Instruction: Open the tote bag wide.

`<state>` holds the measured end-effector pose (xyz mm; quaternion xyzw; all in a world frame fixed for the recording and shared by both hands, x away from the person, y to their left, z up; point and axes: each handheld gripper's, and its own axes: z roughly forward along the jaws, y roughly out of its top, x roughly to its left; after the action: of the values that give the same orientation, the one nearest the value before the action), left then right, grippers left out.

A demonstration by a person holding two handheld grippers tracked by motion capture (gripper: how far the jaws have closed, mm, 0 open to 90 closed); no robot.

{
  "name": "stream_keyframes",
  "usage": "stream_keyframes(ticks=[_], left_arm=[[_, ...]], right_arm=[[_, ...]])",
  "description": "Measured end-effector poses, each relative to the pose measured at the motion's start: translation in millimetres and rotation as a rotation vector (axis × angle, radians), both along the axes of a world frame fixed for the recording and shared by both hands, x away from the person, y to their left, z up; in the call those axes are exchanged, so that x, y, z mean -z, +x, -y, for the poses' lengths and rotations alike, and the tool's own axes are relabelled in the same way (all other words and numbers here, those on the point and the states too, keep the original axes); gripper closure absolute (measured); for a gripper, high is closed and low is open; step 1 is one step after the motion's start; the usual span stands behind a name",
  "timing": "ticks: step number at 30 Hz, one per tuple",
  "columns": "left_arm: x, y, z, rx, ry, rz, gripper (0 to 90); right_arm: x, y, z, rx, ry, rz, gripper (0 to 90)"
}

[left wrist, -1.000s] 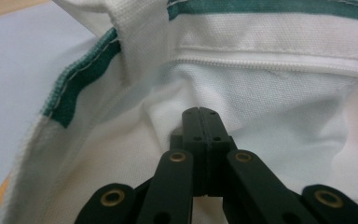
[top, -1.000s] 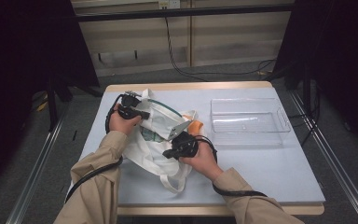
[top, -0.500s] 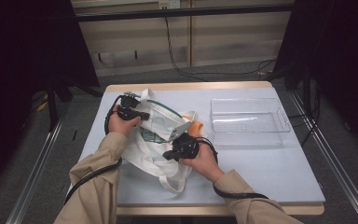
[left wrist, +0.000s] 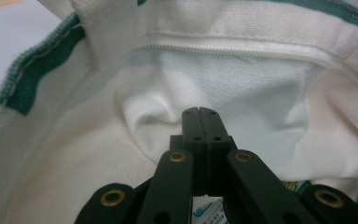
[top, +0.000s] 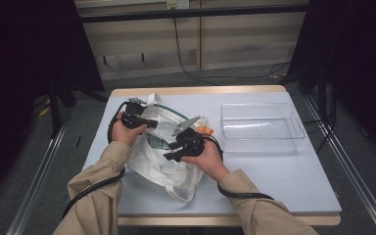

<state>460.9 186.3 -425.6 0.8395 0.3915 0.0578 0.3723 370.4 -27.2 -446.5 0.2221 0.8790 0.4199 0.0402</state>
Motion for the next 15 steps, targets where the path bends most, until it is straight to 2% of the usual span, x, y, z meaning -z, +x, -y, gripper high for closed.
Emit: stream_keyframes(ticks=[2,3,4,5,6,9,11,13,14,15], left_arm=[[-1.4,-0.7,-2.2,0.009,0.013,0.005,90.0],[-1.1,-2.0,-1.4,0.001,-0.016,0.003,90.0],[-2.9,-2.8,-2.9,0.016,0.006,0.0,90.0],[-3.3,-4.1,-2.8,0.015,-0.011,-0.004,90.0],[-4.0,-5.6,-3.6,0.02,0.001,0.002,90.0],[-4.2,-10.8,-4.8,0.022,-0.011,0.005,90.0],[-3.6,-14.2,-6.2,0.022,-0.016,0.008,90.0],[-3.1,-17.1,-7.5,0.042,-0.003,0.017,86.9],[-3.3,-19.8,-6.2,0.021,-0.002,0.028,84.5],[-3.3,-20.8,-6.2,0.032,-0.007,0.028,81.1]], right_arm=[[3.3,1.7,-2.4,-0.001,0.001,-0.006,51.7],[4.2,2.1,-3.1,0.001,0.01,-0.009,51.6],[4.1,2.7,-3.2,0.002,0.014,-0.009,51.8],[3.8,3.6,-2.5,0.012,0.023,-0.009,51.7],[3.1,4.4,-1.7,0.019,0.029,-0.008,50.4],[2.4,7.0,-2.2,0.012,0.03,-0.002,45.8],[3.3,7.6,-4.4,-0.015,0.003,0.015,46.3],[4.8,6.7,-6.9,-0.022,0.008,0.007,50.2],[5.4,6.3,-7.6,-0.027,0.005,0.006,53.3],[6.4,5.9,-8.3,-0.026,0.004,0.006,55.2]])
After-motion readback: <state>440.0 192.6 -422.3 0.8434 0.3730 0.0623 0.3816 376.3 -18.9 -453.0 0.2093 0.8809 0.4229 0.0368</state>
